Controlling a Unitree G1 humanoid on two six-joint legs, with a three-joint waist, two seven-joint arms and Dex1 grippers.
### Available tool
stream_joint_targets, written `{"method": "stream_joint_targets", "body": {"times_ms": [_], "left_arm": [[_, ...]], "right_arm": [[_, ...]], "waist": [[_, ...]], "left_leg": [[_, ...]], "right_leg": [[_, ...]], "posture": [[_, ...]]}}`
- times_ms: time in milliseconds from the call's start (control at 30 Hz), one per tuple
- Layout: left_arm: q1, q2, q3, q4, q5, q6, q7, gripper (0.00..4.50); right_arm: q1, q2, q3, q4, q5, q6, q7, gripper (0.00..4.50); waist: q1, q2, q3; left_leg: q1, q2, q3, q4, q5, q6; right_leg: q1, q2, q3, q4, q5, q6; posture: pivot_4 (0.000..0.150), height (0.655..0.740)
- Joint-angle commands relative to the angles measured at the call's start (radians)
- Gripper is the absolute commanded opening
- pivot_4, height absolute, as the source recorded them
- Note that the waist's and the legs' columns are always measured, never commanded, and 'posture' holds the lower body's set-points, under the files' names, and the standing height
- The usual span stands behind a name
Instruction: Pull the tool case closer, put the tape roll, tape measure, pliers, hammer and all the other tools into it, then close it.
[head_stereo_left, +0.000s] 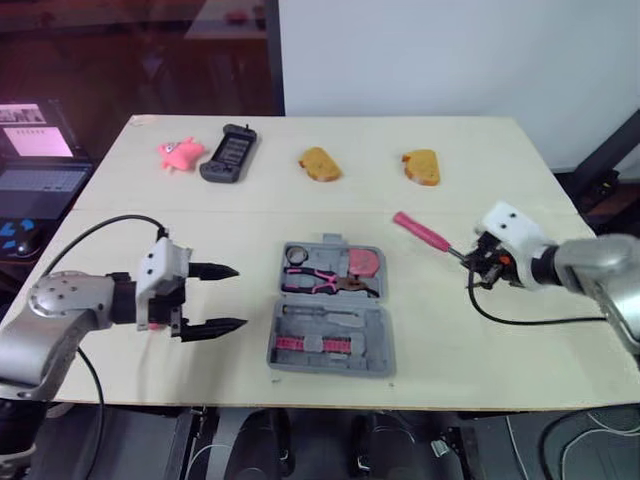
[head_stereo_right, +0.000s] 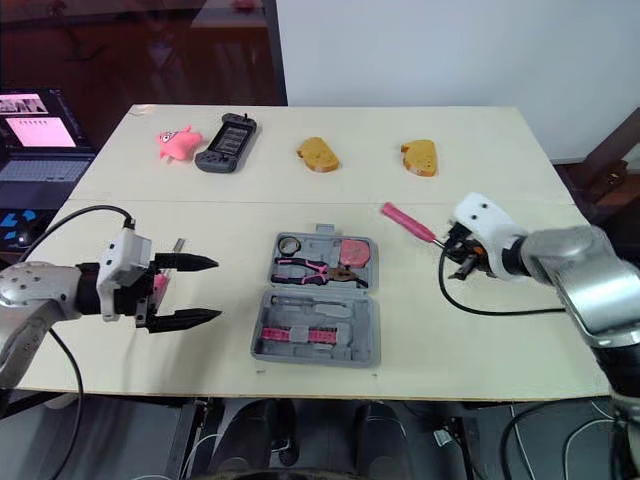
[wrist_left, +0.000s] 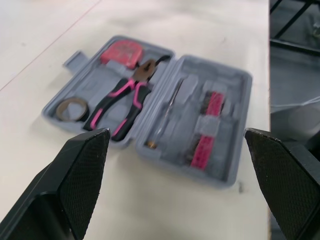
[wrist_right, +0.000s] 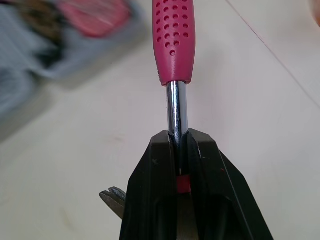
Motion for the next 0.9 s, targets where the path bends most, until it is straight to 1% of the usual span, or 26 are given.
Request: {"method": "stream_joint_targets", "body": {"times_ms": [33, 100, 133, 200, 300, 433, 600, 667, 733, 900], "left_arm": [[0.0, 0.02, 0.04, 0.029, 0.016, -0.047, -0.032, 4.5], [0.018, 0.027, 0.061, 0.044, 0.021, -0.061, -0.039, 4.5], [0.026, 0.028, 0.067, 0.046, 0.021, -0.063, -0.039, 4.5], [0.047, 0.027, 0.078, 0.037, 0.024, -0.067, -0.04, 4.5], [0.114, 0.021, 0.104, -0.006, 0.024, -0.067, -0.034, 4.5], [0.182, 0.019, 0.137, -0.049, 0.021, -0.058, -0.015, 4.5], [0.252, 0.008, 0.161, -0.114, 0.011, -0.04, 0.013, 4.5], [0.272, 0.009, 0.173, -0.12, 0.011, -0.04, 0.012, 4.5], [0.284, 0.01, 0.18, -0.13, 0.009, -0.034, 0.013, 4.5], [0.297, 0.015, 0.19, -0.153, 0.01, -0.02, 0.018, 4.5]], "right_arm": [[-0.143, -0.039, 0.131, -0.07, -0.005, 0.058, 0.147, 0.06], [-0.279, -0.01, 0.26, -0.107, 0.001, 0.121, 0.245, 0.06], [-0.326, 0.002, 0.308, -0.114, 0.002, 0.151, 0.273, 0.06], [-0.384, 0.037, 0.37, -0.116, -0.01, 0.181, 0.283, 0.06], [-0.452, 0.127, 0.463, -0.133, -0.002, 0.28, 0.265, 0.06], [-0.486, 0.216, 0.556, -0.157, -0.004, 0.353, 0.217, 0.06], [-0.508, 0.34, 0.655, -0.099, -0.039, 0.393, 0.111, 0.06], [-0.519, 0.373, 0.68, -0.075, -0.046, 0.392, 0.084, 0.06], [-0.532, 0.405, 0.698, -0.05, -0.046, 0.388, 0.069, 0.06], [-0.544, 0.462, 0.743, 0.022, -0.055, 0.359, 0.036, 0.06]], "waist": [[-0.002, 0.0, 0.0], [-0.004, 0.0, 0.0], [-0.006, 0.0, 0.0], [-0.006, 0.0, 0.0], [-0.006, 0.0, 0.0], [-0.001, 0.0, 0.0], [-0.004, -0.001, 0.0], [-0.005, -0.001, 0.0], [-0.004, -0.001, 0.0], [-0.003, -0.001, -0.001]], "left_leg": [[0.0, 0.0, 0.0, 0.0, 0.0, 0.0], [-0.001, 0.0, 0.001, 0.0, -0.001, 0.001], [-0.002, 0.001, 0.002, 0.0, -0.001, 0.001], [-0.003, 0.001, 0.002, 0.001, -0.001, 0.001], [-0.004, 0.001, 0.003, 0.001, -0.001, 0.001], [-0.006, 0.001, 0.003, 0.001, 0.0, 0.001], [-0.006, 0.001, 0.003, 0.002, 0.0, 0.001], [-0.006, 0.0, 0.003, 0.002, 0.0, 0.001], [-0.007, 0.0, 0.004, 0.002, 0.003, -0.005], [-0.008, 0.0, 0.004, 0.002, 0.003, -0.005]], "right_leg": [[-0.001, 0.0, 0.0, 0.0, 0.0, 0.0], [-0.002, -0.001, 0.0, 0.0, 0.0, 0.0], [-0.007, -0.001, 0.001, 0.0, 0.0, 0.0], [-0.01, -0.001, 0.002, 0.001, 0.0, 0.0], [-0.01, -0.002, 0.002, 0.001, 0.001, 0.0], [-0.01, -0.002, 0.002, 0.002, 0.001, 0.0], [-0.011, -0.002, 0.002, 0.002, 0.001, -0.001], [-0.01, -0.002, 0.002, 0.003, 0.001, -0.001], [-0.01, -0.001, 0.002, 0.003, 0.001, -0.001], [-0.01, -0.001, 0.002, 0.003, 0.001, -0.001]], "posture": [[0.15, 0.7188], [0.15, 0.7188], [0.15, 0.7188], [0.15, 0.7188], [0.15, 0.7188], [0.15, 0.7188], [0.15, 0.7188], [0.15, 0.7188], [0.15, 0.7188], [0.15, 0.7188]]}}
